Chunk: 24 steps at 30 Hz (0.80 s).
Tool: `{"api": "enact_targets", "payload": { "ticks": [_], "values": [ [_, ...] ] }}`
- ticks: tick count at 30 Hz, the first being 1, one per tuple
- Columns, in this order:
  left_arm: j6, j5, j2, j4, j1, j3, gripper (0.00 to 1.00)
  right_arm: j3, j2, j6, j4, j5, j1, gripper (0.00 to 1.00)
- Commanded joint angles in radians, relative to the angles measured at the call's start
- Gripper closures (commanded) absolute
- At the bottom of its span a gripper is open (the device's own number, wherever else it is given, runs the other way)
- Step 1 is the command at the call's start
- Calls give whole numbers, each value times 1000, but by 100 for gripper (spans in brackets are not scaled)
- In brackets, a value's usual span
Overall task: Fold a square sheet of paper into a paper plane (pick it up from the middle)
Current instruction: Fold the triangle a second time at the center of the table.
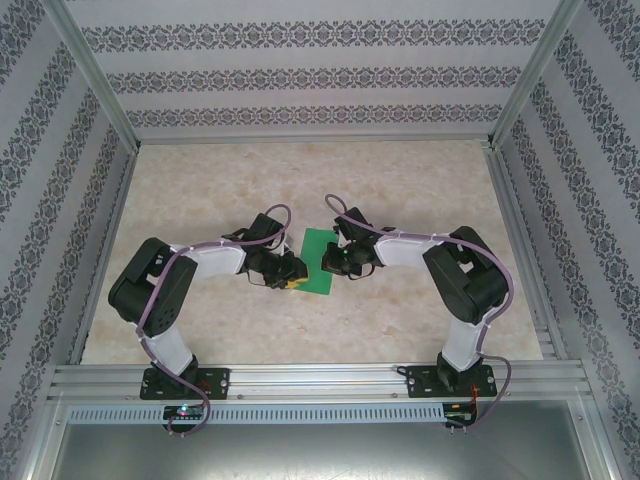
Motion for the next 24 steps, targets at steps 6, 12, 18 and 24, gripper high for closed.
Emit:
{"api": "enact_targets", "payload": {
  "ticks": [6, 12, 18, 24],
  "values": [
    [-11, 97, -45, 179, -10, -20, 68, -4, 64, -20, -110, 33, 1, 100],
    [-24, 119, -4, 227, -10, 17, 66, -13, 56, -5, -78, 4, -11, 100],
    [-44, 129, 46, 263, -10, 34, 61, -34, 20, 25, -16, -57, -39, 100],
    [-50, 123, 58, 275, -8, 42, 42, -39, -22, 45, 32, -111, -67, 97]
  ]
}}
